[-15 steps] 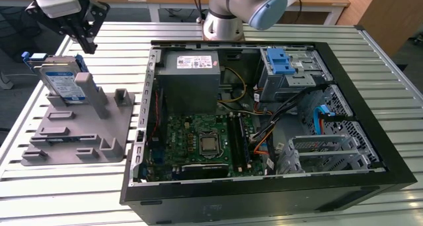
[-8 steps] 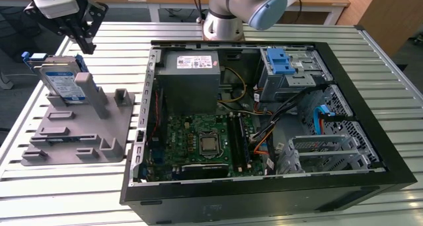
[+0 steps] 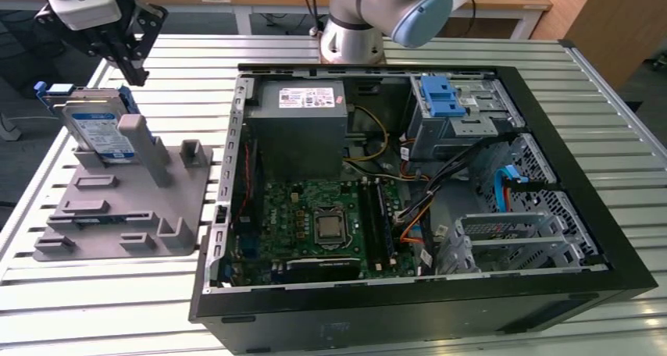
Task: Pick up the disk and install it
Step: 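Reach for the disk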
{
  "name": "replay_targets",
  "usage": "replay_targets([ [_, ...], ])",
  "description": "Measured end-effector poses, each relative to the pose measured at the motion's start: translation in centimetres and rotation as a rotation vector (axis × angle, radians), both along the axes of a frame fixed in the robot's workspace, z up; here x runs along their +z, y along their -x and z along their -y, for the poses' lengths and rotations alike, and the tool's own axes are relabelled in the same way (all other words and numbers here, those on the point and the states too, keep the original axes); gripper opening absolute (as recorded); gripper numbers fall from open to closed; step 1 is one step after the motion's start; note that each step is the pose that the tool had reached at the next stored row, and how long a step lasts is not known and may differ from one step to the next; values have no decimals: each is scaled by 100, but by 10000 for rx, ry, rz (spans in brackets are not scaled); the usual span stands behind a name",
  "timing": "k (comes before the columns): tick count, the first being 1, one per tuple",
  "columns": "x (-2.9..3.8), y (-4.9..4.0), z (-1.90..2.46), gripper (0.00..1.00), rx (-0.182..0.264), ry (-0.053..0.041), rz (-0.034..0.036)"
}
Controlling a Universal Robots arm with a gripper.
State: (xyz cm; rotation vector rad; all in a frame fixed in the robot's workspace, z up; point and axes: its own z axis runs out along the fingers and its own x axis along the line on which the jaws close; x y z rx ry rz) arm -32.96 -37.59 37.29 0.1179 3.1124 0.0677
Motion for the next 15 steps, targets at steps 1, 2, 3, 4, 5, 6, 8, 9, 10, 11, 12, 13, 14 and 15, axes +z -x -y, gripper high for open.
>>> replay_targets([
  [1,-1,4,0,15,0,1,-1],
  [2,-2,9,-1,15,-1,1,-1],
  [3,-3,13,-1,15,-1,1,-1],
  [4,-5,17,-2,15,0,1,-1],
  [5,-6,22,-2,15,-1,1,-1],
  [6,-7,26,-3,15,-1,1,-1],
  [8,-10,34,-3,15,0,0,0],
  [9,-11,38,-3,15,0,0,0],
  [10,-12,42,-4,15,-1,1,-1],
  [11,-14,48,-4,15,-1,1,-1],
  [12,-15,52,-4,15,-1,1,-1],
  [13,-16,56,-5,15,-1,0,0],
  [14,-18,61,-5,15,-1,0,0],
  [15,-19,65,-6,15,-1,1,0],
])
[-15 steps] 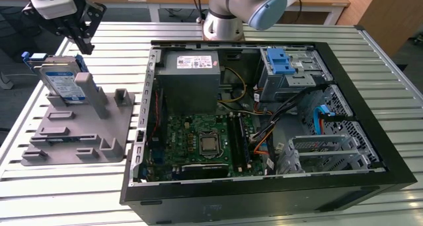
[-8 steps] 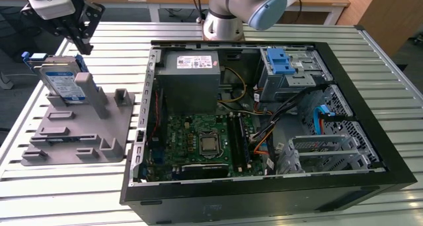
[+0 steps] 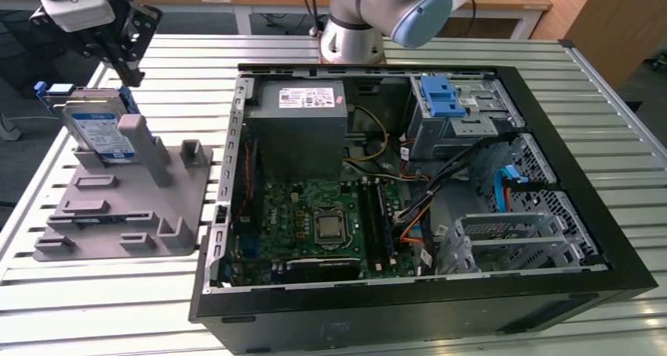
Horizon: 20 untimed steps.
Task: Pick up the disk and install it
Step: 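Reach for the disk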
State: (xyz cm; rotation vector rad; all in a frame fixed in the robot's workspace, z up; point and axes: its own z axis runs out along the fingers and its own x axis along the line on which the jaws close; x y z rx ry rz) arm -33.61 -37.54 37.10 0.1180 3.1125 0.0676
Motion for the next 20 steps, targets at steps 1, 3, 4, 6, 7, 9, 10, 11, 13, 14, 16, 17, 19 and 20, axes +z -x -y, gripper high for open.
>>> replay_targets([
  [1,-1,4,0,15,0,0,0],
  [3,-4,14,-1,15,0,0,-1],
  [4,-5,18,-1,15,0,0,0],
  [6,-8,27,-2,15,1,0,0],
  [7,-9,32,-2,15,0,0,-1],
  [9,-12,40,-3,15,1,-1,1],
  [10,-13,44,-3,15,0,0,0],
  [11,-14,48,-3,15,0,0,0],
  [13,-16,56,-3,15,1,0,0],
  [14,-17,60,-4,15,0,0,0],
  [16,-20,68,-4,15,1,0,0],
  [17,-22,71,-4,15,1,0,1],
  [19,-24,78,-4,15,0,0,0],
  [20,-26,82,-4,15,0,0,0],
])
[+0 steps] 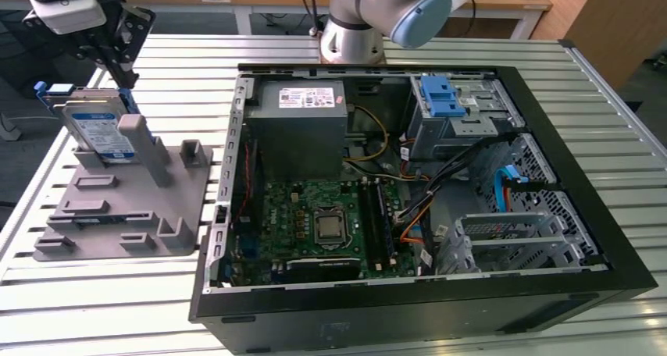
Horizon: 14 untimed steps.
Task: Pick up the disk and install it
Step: 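Reach for the disk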
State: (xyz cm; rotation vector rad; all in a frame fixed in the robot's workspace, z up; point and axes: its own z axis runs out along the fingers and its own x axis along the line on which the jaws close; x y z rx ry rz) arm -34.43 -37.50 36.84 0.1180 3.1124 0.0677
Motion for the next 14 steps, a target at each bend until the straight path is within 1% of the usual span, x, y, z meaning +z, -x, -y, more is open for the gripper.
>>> replay_targets([
  [14,-18,54,-2,15,0,0,-1],
])
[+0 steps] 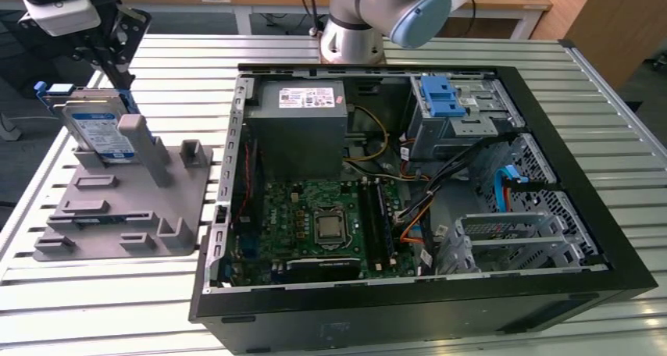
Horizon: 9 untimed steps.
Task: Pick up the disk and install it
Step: 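Reach for the disk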
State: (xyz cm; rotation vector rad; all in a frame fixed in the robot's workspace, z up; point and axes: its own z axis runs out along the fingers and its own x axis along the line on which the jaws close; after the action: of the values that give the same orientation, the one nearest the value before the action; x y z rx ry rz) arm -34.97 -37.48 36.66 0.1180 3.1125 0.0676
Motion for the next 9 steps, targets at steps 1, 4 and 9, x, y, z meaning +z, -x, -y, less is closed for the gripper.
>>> replay_targets([
  [1,-1,4,0,15,0,0,0],
  [4,-4,21,-1,15,0,0,0],
  [9,-11,50,-3,15,0,-1,1],
])
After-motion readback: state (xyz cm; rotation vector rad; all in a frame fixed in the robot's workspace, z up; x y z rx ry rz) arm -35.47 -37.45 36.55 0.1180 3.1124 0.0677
